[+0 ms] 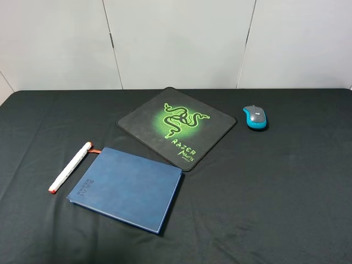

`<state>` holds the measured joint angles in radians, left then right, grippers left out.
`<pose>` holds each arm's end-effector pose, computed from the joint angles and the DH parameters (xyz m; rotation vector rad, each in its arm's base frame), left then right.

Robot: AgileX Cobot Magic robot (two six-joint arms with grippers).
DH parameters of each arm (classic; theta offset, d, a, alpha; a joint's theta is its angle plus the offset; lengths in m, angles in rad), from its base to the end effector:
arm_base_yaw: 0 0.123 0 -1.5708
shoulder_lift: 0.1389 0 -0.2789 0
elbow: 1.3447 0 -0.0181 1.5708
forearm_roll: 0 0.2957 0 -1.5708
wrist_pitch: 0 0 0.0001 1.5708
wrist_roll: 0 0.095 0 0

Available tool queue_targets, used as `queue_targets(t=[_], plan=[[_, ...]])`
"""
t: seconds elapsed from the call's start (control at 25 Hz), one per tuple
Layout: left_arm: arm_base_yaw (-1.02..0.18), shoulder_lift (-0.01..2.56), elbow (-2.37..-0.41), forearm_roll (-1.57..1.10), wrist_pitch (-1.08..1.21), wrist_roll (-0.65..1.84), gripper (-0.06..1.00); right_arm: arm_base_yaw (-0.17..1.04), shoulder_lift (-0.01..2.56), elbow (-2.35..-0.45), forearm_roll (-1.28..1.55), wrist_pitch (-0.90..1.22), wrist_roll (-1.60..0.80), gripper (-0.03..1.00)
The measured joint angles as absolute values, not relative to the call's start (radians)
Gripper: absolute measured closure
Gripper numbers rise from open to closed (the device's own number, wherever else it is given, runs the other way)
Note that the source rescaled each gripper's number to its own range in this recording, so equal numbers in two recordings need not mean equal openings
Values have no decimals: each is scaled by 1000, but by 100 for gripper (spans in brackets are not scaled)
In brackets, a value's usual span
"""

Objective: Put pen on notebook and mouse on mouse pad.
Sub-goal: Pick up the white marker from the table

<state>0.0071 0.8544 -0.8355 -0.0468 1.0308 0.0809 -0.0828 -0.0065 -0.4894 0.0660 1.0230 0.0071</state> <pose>0.1957 -0.0024 0.3170 0.0789 2.5306 -0.0254 0.0465 0.0015 0.2973 0.0889 2.0071 0.0302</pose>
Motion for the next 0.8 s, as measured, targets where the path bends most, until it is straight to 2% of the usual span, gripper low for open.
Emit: queue_targets(t=[0.44, 0.8], plan=[[7, 1248, -839, -64, 912, 81, -5, -83, -6, -489, 66, 1023, 7, -3], [1, 1475, -840, -67, 812, 105, -5, -83, -6, -489, 66, 1023, 7, -3]])
